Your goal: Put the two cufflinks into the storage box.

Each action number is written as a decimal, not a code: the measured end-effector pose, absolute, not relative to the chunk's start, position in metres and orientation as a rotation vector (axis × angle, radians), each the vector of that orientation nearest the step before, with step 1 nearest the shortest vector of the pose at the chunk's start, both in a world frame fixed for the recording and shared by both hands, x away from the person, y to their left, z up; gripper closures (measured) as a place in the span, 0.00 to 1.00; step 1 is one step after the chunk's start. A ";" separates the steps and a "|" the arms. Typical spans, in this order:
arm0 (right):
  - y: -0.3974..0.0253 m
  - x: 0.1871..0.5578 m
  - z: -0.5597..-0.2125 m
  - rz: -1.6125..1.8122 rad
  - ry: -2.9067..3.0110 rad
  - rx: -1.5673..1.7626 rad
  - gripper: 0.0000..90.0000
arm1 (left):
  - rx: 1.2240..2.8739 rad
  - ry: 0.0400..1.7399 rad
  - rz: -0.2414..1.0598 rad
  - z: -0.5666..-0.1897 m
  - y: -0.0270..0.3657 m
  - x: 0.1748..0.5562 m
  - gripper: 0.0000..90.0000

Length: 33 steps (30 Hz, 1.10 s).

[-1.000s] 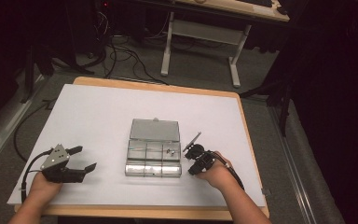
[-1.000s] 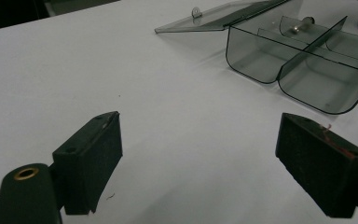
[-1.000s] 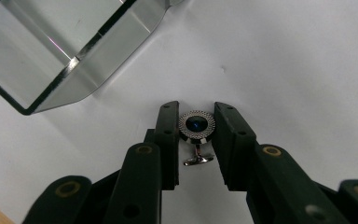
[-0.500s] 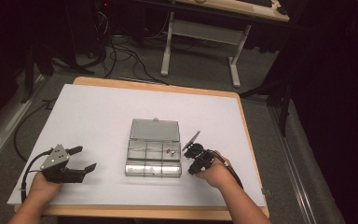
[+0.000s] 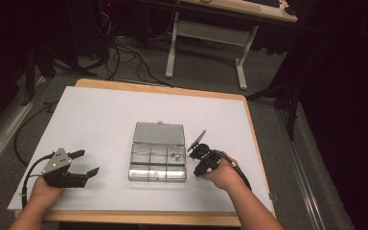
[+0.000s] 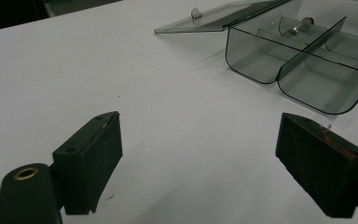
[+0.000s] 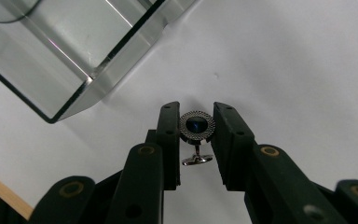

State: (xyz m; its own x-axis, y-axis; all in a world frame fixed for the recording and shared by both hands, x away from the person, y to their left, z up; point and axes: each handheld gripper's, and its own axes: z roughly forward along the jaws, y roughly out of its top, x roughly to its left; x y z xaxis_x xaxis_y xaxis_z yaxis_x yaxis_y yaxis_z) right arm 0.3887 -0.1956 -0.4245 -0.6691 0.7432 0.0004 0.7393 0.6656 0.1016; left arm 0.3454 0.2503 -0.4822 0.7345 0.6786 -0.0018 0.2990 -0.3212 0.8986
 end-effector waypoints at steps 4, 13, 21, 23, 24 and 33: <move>-0.196 0.389 -0.417 0.150 2.819 1.278 0.82 | 1.915 0.750 0.465 -0.482 0.250 0.345 0.17; -0.195 0.395 -0.395 0.181 2.811 1.273 0.82 | 1.914 0.750 0.466 -0.482 0.250 0.345 0.17; -0.185 0.400 -0.381 0.184 2.799 1.283 0.82 | 1.912 0.750 0.463 -0.482 0.251 0.346 0.17; -0.184 0.403 -0.380 0.191 2.811 1.240 0.82 | 1.910 0.751 0.462 -0.482 0.251 0.345 0.17; -0.183 0.404 -0.379 0.193 2.809 1.240 0.82 | 1.910 0.749 0.463 -0.482 0.251 0.346 0.17; -0.165 0.415 -0.378 0.206 2.838 1.178 0.82 | 1.907 0.750 0.461 -0.482 0.251 0.345 0.17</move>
